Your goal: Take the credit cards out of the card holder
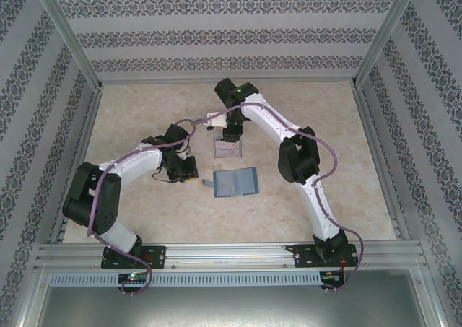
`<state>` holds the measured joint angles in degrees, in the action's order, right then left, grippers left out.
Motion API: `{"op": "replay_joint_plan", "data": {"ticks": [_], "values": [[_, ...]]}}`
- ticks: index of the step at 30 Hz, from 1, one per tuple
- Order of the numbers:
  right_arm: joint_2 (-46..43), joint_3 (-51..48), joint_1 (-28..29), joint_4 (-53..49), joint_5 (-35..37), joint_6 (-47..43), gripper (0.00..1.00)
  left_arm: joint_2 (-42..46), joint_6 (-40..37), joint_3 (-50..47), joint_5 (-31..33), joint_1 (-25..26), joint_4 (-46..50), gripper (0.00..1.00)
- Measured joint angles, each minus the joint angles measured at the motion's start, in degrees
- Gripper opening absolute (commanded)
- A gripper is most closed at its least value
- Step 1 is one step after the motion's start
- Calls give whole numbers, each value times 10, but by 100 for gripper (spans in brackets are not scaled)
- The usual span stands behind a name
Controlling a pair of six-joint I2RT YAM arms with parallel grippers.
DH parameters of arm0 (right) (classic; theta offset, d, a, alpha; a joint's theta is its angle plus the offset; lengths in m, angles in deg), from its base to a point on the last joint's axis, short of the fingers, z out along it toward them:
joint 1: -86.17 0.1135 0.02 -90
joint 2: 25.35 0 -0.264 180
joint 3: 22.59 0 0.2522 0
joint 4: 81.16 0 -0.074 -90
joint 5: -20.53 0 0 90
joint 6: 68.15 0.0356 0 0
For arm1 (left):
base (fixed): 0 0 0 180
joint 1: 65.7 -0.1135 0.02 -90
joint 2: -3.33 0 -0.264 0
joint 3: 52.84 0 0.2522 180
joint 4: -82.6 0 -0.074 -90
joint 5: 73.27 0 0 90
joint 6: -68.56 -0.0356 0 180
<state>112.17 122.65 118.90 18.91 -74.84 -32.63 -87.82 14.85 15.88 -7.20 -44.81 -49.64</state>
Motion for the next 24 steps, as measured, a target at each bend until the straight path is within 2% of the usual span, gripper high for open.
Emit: {"op": "replay_joint_plan", "data": {"ticks": [24], "values": [[-4,-23,0,86,62,4,42,-3,0,0,-3,0,0,9]]}}
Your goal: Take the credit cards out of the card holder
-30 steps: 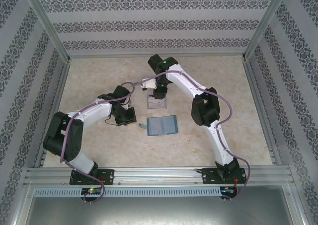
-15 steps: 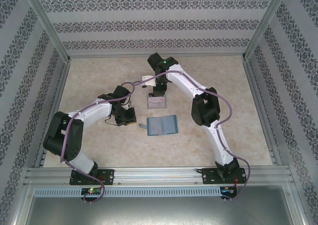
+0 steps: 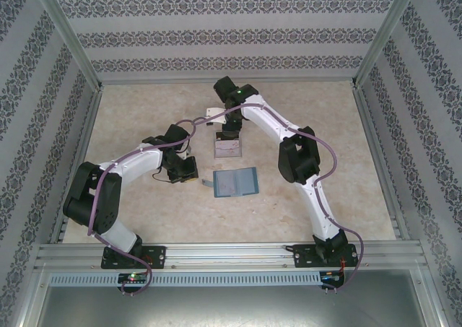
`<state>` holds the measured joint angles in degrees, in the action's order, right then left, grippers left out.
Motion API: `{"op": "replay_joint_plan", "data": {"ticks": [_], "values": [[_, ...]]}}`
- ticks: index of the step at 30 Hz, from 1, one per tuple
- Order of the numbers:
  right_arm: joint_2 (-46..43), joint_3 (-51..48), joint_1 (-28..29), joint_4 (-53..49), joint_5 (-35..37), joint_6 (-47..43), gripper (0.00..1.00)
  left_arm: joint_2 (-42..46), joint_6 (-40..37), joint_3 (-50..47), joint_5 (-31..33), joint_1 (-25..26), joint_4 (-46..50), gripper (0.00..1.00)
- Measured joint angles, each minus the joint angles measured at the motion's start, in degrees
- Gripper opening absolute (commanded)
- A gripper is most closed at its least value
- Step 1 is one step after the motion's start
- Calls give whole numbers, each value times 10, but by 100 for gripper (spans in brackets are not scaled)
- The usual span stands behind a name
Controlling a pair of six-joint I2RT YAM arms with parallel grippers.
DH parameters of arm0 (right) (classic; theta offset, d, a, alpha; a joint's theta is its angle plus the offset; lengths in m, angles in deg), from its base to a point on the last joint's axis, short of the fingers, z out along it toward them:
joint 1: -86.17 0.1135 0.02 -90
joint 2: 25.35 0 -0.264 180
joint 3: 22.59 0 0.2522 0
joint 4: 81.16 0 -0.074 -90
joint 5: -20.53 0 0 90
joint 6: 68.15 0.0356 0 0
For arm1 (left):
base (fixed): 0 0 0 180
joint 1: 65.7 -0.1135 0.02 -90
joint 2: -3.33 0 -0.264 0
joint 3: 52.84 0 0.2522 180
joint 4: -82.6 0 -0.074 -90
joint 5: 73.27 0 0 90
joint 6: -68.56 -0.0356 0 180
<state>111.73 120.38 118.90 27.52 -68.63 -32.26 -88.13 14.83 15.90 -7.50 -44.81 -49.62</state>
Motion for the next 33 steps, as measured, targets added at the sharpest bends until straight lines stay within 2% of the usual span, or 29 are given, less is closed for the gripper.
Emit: {"op": "replay_joint_plan", "data": {"ticks": [12,20,22,27,33], "values": [[-10,-15,0,18,13,0,42,-2,0,0,-8,0,0,9],[-48,-48,0,24,8,19,39,-2,0,0,-19,0,-1,9],[-65,-62,0,33,4,44,39,-2,0,0,-26,0,-2,9],[-109,-106,0,53,-19,143,31,-2,4,1,-45,0,-16,8],[-183,-219,1,101,-59,300,27,-3,11,14,-70,3,-37,7]]}}
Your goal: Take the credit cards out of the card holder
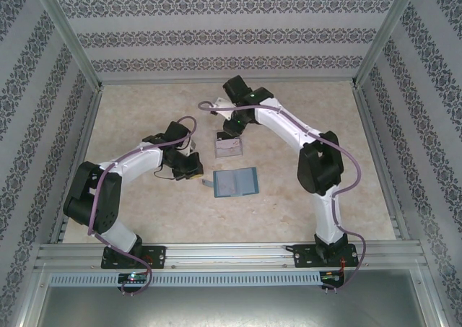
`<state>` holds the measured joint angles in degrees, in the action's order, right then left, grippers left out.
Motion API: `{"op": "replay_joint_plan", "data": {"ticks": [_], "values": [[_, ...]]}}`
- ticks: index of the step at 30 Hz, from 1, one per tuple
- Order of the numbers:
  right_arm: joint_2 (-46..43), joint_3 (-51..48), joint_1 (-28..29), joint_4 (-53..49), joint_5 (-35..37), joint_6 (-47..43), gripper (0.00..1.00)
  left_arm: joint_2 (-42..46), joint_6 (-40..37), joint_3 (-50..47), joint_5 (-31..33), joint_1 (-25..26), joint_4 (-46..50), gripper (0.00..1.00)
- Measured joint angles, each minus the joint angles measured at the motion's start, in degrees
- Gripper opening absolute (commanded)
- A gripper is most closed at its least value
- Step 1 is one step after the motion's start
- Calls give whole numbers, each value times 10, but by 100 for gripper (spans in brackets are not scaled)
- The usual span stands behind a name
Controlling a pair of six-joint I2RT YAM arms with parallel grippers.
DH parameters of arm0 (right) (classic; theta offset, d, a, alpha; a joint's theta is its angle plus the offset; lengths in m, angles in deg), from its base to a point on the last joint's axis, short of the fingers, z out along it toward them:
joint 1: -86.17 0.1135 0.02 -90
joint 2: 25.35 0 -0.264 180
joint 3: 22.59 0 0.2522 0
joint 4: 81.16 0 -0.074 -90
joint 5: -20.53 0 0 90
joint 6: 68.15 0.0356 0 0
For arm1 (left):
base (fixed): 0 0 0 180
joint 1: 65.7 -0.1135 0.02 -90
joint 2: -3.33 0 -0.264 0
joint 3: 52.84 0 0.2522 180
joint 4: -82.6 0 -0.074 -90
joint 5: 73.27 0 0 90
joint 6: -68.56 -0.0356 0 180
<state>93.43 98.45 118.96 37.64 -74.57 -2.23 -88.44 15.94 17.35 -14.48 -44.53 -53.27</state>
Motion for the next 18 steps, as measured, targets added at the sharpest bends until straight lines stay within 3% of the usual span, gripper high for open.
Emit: {"op": "replay_joint_plan", "data": {"ticks": [11,18], "values": [[-135,-233,1,117,-80,313,13,-48,4,34,-21,37,-17,3],[-163,-284,17,143,-119,448,12,-73,9,37,-26,55,-31,0]]}}
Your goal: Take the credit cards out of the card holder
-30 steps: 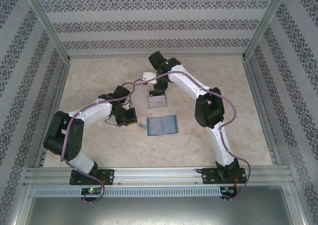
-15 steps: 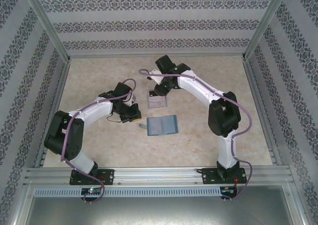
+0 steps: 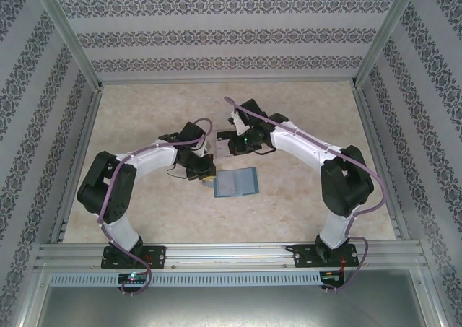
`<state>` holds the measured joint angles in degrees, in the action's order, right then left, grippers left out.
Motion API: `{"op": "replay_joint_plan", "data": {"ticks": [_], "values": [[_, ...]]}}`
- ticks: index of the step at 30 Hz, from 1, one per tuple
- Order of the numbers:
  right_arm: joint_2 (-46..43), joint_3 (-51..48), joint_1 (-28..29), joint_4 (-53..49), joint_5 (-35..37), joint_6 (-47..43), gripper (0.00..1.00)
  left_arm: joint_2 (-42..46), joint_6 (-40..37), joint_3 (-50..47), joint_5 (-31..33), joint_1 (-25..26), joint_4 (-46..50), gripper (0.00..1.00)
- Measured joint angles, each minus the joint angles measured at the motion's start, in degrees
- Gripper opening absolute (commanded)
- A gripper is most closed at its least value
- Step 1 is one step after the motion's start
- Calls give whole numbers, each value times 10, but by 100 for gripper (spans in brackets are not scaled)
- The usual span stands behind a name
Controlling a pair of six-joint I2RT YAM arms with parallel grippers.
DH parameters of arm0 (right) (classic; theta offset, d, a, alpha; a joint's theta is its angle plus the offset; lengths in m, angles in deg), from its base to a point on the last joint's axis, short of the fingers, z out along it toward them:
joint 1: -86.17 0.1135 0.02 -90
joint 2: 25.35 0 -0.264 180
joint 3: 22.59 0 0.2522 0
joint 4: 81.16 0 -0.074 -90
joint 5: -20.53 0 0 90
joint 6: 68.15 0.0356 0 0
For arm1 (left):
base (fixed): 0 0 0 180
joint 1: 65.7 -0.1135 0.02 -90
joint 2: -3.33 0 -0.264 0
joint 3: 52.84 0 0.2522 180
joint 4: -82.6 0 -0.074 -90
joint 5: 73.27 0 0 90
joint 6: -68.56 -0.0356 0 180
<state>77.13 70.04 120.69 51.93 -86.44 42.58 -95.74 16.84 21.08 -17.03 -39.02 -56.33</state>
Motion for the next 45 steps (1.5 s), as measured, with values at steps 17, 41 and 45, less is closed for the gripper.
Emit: {"op": "replay_joint_plan", "data": {"ticks": [17,41,45], "values": [[2,-95,39,76,-81,183,2,-39,3,-8,-5,7,-9,0],[65,-118,66,125,-108,238,3,-51,-5,-8,-3,7,-8,0],[76,-118,66,129,-108,240,3,-52,-6,-8,-3,7,-8,0]]}}
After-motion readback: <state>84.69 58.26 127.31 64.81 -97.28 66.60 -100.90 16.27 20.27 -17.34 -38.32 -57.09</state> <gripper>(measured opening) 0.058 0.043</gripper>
